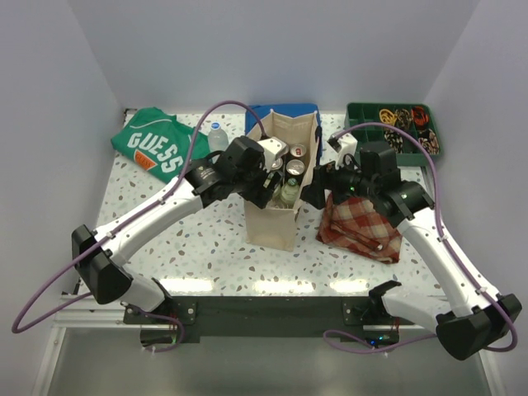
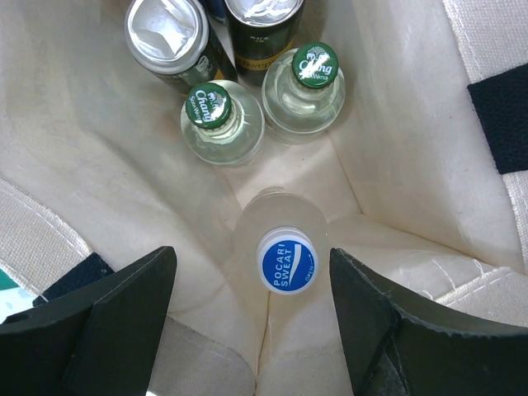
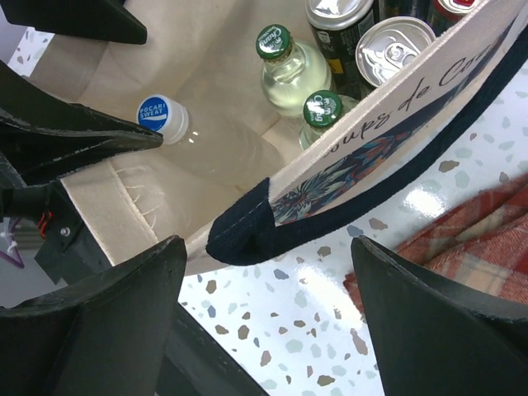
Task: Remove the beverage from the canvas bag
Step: Take out the drink from the canvas bag.
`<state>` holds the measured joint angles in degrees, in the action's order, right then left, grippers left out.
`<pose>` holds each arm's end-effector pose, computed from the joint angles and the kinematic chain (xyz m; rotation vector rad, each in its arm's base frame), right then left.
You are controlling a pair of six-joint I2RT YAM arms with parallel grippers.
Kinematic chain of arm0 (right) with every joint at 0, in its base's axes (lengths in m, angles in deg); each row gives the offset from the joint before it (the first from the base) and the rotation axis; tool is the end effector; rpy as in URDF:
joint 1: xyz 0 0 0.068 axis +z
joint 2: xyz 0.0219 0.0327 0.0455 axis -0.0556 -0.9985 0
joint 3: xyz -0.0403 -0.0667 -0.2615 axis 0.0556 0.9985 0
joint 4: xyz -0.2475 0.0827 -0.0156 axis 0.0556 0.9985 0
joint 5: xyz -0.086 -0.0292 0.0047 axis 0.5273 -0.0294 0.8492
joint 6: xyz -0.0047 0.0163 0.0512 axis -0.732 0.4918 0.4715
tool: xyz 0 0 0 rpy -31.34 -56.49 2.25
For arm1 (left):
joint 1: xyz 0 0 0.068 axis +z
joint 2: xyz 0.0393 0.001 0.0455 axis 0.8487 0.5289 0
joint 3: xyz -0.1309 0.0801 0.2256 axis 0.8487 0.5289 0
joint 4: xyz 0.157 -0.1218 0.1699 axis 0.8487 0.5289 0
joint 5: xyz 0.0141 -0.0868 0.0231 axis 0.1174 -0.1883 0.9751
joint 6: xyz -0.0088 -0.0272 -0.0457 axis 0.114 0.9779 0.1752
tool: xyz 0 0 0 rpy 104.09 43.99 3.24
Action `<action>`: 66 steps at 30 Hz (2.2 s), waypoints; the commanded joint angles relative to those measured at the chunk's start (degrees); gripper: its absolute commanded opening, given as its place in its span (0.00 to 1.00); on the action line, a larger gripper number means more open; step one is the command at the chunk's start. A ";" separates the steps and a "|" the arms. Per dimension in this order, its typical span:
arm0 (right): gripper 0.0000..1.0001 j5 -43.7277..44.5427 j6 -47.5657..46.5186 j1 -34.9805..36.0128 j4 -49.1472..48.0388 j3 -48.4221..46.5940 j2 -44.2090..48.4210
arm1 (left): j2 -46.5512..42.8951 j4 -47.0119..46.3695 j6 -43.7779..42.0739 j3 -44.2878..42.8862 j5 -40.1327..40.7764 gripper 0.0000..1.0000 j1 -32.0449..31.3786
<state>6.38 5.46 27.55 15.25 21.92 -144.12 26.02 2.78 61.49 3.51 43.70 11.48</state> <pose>0.2015 0.1047 0.3639 -0.5061 2.1365 0.7141 0.2217 -0.2290 0.3549 0.7313 2.2654 -0.3462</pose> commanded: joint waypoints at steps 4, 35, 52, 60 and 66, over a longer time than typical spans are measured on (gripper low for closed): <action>0.86 1.49 -0.82 0.16 0.45 -1.85 2.05 | 1.34 2.05 0.65 -1.22 1.82 0.80 0.01; 0.86 2.10 -1.17 0.16 0.62 -1.94 0.30 | 7.05 10.05 -1.46 -7.20 -1.25 0.80 0.01; 0.86 2.28 -1.00 0.16 0.54 -1.94 0.30 | 6.96 9.17 -2.07 -6.32 -3.98 0.79 -0.08; 0.86 2.28 -1.00 0.07 0.36 -1.68 0.47 | 7.05 9.43 -1.90 -6.23 -5.56 0.78 -0.17; 0.86 2.19 -1.08 0.16 0.36 -1.68 0.56 | 6.96 9.96 -1.28 -5.97 -5.56 0.77 -0.35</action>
<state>7.85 5.09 27.55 16.26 21.74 -143.60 32.70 9.71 59.96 -2.61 39.39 11.46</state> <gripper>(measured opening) 0.856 0.777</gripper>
